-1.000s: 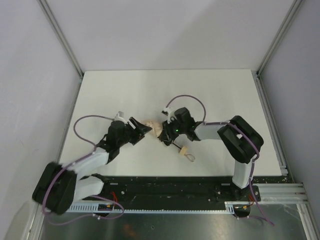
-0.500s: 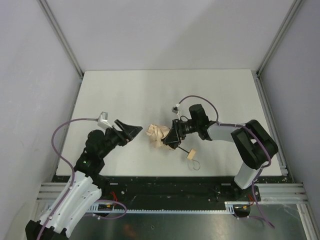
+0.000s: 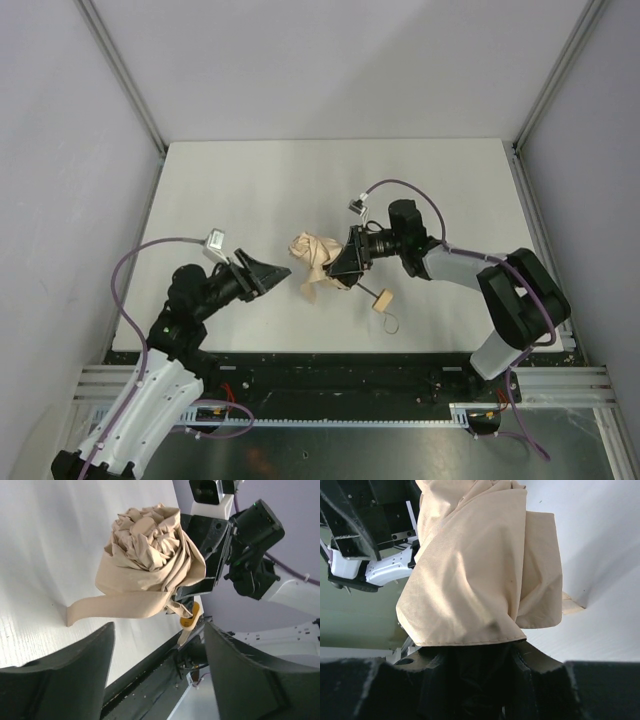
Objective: Put away the umbrella
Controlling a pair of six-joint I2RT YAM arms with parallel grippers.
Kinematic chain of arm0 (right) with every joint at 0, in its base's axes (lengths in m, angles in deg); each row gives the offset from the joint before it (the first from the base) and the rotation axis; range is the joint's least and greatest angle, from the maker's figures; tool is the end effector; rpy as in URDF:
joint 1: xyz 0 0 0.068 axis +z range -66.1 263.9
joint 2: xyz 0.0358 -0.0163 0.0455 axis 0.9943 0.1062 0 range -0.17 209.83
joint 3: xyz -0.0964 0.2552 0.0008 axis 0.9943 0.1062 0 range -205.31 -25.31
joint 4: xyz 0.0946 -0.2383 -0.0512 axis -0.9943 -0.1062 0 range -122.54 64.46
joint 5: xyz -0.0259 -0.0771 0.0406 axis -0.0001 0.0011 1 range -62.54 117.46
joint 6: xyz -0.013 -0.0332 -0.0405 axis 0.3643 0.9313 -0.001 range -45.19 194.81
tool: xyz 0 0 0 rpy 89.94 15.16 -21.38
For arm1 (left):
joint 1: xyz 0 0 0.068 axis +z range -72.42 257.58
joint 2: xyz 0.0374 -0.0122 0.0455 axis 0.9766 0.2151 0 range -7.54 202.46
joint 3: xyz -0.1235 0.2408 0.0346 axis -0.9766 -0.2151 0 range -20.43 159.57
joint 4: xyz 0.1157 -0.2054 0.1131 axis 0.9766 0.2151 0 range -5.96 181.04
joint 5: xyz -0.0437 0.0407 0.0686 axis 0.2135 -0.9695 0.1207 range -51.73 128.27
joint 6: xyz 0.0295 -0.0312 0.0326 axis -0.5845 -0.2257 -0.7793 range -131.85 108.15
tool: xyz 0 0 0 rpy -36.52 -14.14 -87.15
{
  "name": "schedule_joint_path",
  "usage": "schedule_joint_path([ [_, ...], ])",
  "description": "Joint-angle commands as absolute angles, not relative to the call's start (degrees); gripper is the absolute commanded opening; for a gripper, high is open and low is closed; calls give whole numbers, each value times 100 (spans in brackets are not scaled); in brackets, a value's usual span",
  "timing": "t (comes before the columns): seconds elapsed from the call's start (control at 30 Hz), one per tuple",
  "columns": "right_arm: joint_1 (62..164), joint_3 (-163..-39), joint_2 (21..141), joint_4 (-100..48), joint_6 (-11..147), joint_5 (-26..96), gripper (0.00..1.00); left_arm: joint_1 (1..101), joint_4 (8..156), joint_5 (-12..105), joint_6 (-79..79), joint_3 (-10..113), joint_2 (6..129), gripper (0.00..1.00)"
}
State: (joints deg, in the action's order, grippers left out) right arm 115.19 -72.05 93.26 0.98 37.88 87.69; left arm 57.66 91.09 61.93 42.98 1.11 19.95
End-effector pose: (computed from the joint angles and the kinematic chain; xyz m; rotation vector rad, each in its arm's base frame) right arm 0.2691 0.1996 0.2083 -0.7121 2.0427 1.7479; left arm 0.1264 -0.0610 0.2456 -0.2750 1.9574 -1.2658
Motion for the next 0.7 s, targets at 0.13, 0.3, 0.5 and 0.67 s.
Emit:
schedule_joint_path([
  [0.13, 11504, -7472, 8890, -716, 4769, 8768, 0, 5807, 8922, 6845, 3726, 548, 2650, 97],
  [0.3, 11547, -7538, 8660, -1189, 5153, 8649, 0, 5714, 8774, 6928, 3711, 867, 3478, 99],
  [0.5, 11739, -7541, 8518, -1089, 4981, 8424, 0, 5239, 6932, 6253, 4589, 234, 3384, 100],
  [0.67, 11837, -7561, 8392, -1201, 5080, 7815, 0, 4908, 6609, 5750, 4990, 133, 3481, 99],
])
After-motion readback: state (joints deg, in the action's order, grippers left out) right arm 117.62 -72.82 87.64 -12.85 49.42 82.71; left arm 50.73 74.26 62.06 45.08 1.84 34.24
